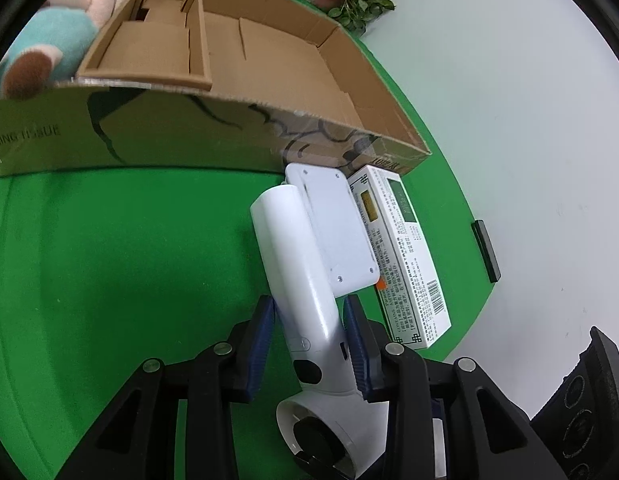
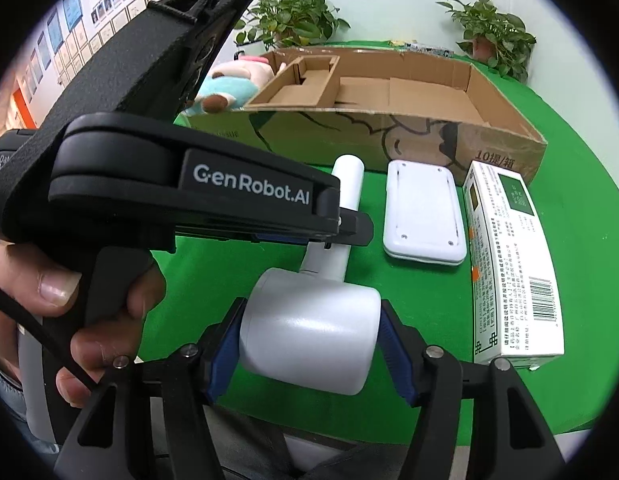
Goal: Organize objects
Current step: 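Carry the hair dryer over the large box and lower it inside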
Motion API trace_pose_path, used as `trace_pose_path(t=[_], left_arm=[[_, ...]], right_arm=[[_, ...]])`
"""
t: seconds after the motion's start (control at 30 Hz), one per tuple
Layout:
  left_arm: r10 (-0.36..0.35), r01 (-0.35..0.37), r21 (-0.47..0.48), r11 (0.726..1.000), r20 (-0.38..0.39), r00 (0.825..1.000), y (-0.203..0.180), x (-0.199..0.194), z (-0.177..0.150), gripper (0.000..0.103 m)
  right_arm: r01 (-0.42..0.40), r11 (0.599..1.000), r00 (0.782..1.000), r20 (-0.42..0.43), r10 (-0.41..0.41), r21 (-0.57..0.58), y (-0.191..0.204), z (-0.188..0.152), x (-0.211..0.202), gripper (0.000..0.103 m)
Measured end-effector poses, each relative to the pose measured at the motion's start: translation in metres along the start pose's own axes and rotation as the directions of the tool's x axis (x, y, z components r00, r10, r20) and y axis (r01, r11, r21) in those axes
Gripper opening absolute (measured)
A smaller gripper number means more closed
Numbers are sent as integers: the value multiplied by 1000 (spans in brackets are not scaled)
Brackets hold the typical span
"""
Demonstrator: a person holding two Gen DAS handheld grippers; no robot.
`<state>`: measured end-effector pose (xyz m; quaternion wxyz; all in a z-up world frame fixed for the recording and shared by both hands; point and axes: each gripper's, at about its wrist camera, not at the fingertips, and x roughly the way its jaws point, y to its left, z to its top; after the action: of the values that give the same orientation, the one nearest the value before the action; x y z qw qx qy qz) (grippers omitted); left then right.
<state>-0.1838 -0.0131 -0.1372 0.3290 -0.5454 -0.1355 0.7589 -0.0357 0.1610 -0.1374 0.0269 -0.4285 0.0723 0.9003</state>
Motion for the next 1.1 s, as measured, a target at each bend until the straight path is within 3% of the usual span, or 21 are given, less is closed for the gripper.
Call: trace_pose_path(t=[0.1,0.17,0.33,0.5,0.83,1.1], left_arm=[[2,-2,20,1000,29,1000,-6,-15,1,31],[7,-8,40,999,48,999,-37,5,-13,31],[35,-44,97,994,92,995,-75,9,-15,29],[49,-68,138,988,142,989,-100,-7,-6,29],[56,-116,238,964,244,968,-159,-46,70,29],[111,-173,240,955,252,961,-169,-53,154,30]], right_arm=[[-2,1000,1000,24,2,1,3,-1,-8,62],[4,1000,999,38,-4,0,6,-2,-12,61],[18,1000,998,67,-19,11,1,3,-15,59],[27,1000,992,123,-28,12,0,16,-23,57],[39,999,967,251,-39,7,-15,94,-41,56],[-11,1000,974,227,5,24,-40,172,-31,56]])
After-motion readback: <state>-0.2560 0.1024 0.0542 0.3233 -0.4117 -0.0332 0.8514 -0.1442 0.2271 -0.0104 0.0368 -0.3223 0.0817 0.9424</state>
